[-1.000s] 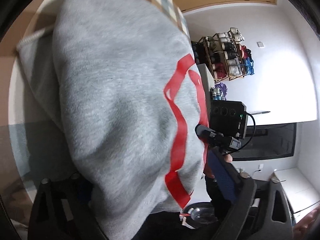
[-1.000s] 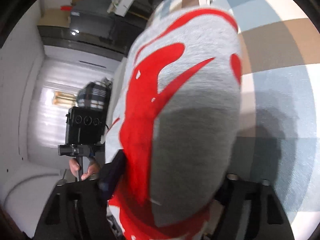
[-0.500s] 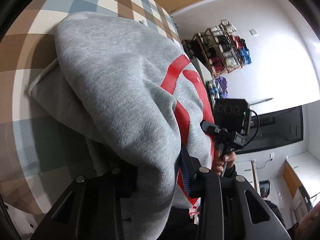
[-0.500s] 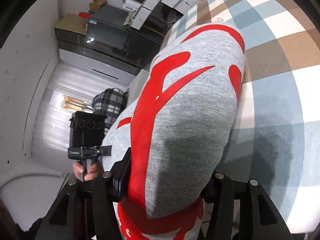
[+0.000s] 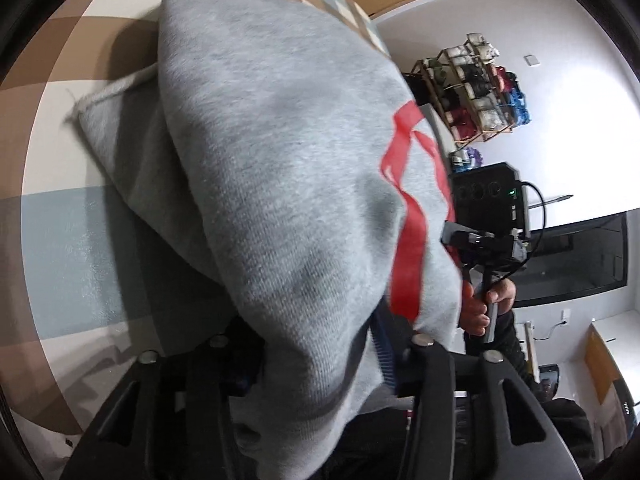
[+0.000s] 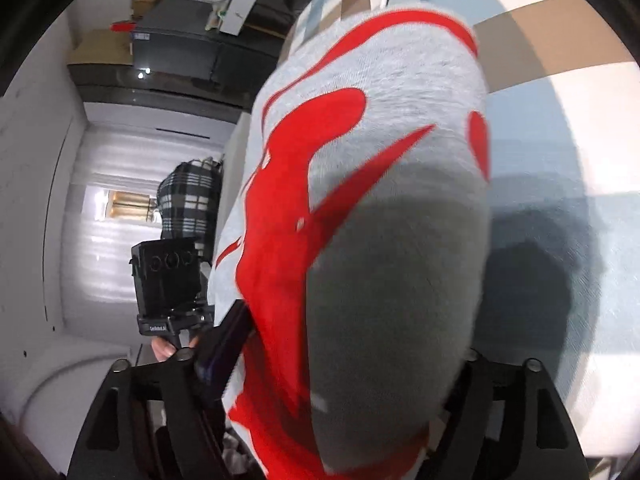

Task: Fold large clothes
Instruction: 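Grasp the folded hoodie with both grippers and lift it off the bed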

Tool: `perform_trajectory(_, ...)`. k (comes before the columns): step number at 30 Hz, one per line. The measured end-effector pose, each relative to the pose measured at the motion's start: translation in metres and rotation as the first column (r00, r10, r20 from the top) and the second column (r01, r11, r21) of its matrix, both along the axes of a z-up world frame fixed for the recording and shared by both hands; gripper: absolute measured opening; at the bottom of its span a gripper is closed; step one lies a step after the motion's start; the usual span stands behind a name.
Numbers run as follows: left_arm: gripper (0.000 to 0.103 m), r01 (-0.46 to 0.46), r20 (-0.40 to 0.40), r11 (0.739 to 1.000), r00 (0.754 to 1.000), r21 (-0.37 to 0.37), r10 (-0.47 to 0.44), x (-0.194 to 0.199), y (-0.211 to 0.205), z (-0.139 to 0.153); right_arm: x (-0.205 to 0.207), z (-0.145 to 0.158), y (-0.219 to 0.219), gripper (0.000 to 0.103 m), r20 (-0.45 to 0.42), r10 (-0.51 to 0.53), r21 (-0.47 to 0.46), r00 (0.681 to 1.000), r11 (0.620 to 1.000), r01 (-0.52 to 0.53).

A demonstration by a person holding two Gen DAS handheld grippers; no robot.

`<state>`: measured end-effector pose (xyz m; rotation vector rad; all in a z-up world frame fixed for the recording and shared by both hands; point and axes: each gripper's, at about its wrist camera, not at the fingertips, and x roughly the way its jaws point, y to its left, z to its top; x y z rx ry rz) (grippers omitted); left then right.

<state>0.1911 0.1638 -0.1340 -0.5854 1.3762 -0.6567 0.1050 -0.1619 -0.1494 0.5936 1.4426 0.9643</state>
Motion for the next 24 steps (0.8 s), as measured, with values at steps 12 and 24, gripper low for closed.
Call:
perform_trajectory(12, 0.027, 0.025, 0.082, 0.995, 0.996, -0.098, -0.017, -0.006, -0.01, 0.026, -0.025, 0.025, -0.01, 0.057, 0.139, -0.065, 0.101, 0.988, 0.994, 0.051)
perform_trajectory(24, 0.028, 0.026, 0.193, 0.998, 0.981, -0.057, -0.015, -0.01, -0.012, 0.066, -0.023, 0.072, -0.006, 0.055, 0.22, -0.083, 0.164, 0.972, 0.985, 0.047)
